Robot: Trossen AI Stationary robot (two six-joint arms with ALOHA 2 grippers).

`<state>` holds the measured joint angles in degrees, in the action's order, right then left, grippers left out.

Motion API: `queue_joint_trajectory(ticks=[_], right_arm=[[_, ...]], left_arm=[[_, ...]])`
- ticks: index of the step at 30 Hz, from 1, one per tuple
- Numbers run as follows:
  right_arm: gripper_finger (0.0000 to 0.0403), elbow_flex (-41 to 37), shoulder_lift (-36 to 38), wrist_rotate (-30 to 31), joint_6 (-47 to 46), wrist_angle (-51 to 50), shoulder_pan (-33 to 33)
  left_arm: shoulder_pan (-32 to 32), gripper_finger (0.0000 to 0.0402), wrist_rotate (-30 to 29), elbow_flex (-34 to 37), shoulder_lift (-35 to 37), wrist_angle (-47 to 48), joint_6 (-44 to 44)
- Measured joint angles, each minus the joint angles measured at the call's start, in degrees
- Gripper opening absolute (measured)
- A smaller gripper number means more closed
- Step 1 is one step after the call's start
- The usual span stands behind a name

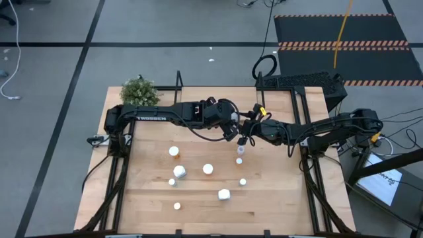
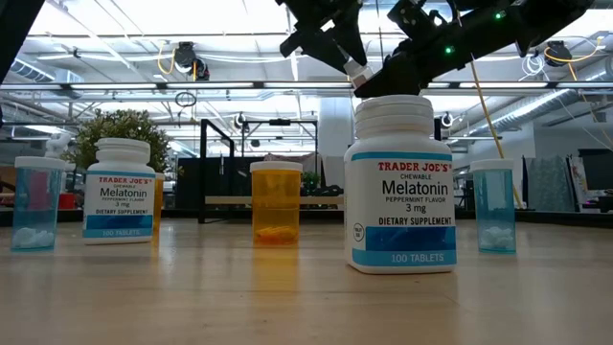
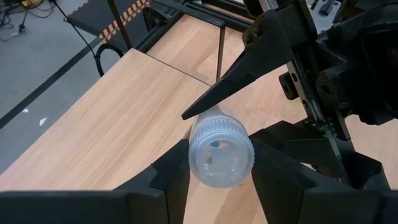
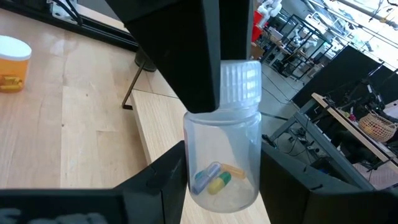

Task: Pick and place medicine bottles onto shelf by color
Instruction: Put the left transparent pill bottle on the shelf

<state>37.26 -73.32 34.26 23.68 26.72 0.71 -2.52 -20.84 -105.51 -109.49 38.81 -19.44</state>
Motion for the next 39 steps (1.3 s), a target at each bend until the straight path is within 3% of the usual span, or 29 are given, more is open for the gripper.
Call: queue_joint_trajectory(ticks=[21,31,39], right_arm=[[0.0292,0.02,0.76,0.46,-0.04,-0.81,0.55],[0.0301,0.07,9.02,6.17,1.16,-10.29,0.92],[0.0300,0.07,15.84,6.19,1.04,-19.77,0.92]], left_arm=[[-0.96,0.0161,-0.24,0.00,0.00,2.09,-0.04],[-4.21,0.0161,-0.14,0.00,0.00,4.83,-0.64],[-10.13,0.0161,0.04,0.05,1.78,9.33,-5.80]])
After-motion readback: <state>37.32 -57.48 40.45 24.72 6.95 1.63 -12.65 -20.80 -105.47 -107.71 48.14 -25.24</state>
